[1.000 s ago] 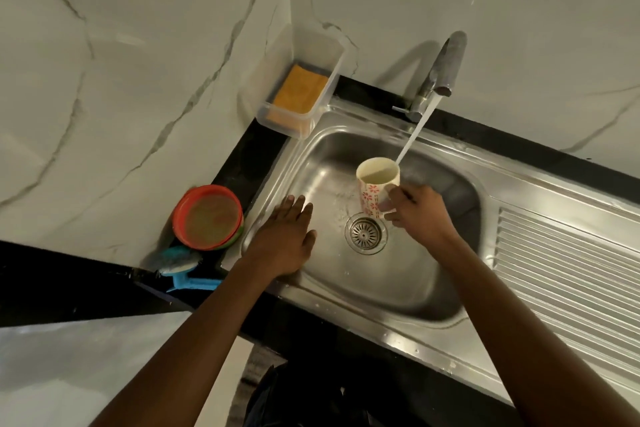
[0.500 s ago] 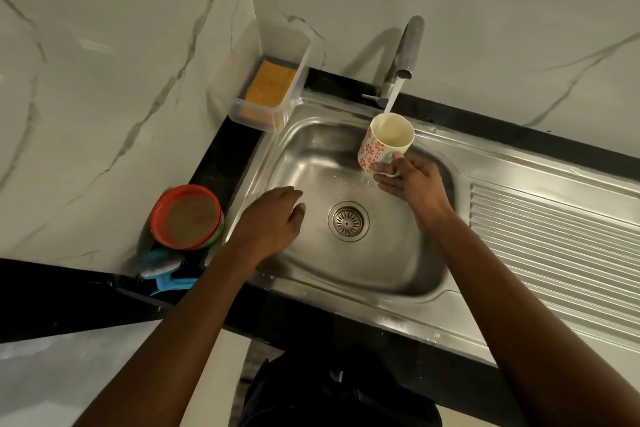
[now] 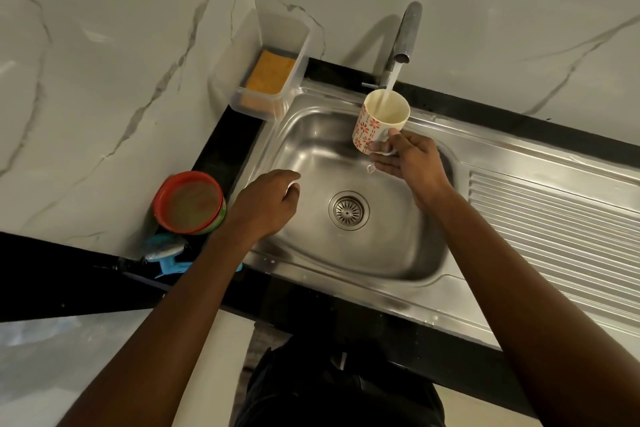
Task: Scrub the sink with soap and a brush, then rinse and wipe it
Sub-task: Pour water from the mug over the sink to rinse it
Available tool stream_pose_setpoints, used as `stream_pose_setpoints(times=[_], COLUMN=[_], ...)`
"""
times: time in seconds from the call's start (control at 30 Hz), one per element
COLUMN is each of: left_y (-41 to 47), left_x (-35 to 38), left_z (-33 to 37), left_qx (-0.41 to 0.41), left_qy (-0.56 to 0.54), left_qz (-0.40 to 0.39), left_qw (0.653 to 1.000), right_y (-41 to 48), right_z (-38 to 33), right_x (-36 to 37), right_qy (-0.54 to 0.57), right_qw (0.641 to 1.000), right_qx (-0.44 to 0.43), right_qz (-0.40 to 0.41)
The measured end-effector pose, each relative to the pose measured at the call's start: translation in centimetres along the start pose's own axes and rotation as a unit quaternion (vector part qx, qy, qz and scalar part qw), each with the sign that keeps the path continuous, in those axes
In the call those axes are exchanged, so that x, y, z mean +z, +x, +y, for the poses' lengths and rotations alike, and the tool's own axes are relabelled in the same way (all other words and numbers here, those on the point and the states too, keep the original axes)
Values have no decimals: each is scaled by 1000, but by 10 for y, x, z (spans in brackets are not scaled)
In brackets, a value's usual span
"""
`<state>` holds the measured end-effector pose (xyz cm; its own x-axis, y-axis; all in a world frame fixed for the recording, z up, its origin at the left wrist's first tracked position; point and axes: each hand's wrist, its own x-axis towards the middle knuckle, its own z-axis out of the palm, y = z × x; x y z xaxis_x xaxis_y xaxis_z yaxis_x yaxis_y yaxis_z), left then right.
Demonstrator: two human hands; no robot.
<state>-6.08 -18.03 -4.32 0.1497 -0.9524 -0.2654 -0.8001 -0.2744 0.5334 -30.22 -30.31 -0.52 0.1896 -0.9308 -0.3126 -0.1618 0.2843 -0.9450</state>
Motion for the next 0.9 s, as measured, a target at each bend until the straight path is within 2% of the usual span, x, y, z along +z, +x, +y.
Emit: stream_pose_setpoints(times=[0.9], left_y=[-8], left_x=[3], left_z=[21], left_qx=[5], left_qy=[-8], left_qz=[-21], left_qw=[1000], right_y=[10], right_z=[-3], right_x=[-4], right_qy=[-14], right_qw=[1000], right_qx=[-6], right_qz=[-5])
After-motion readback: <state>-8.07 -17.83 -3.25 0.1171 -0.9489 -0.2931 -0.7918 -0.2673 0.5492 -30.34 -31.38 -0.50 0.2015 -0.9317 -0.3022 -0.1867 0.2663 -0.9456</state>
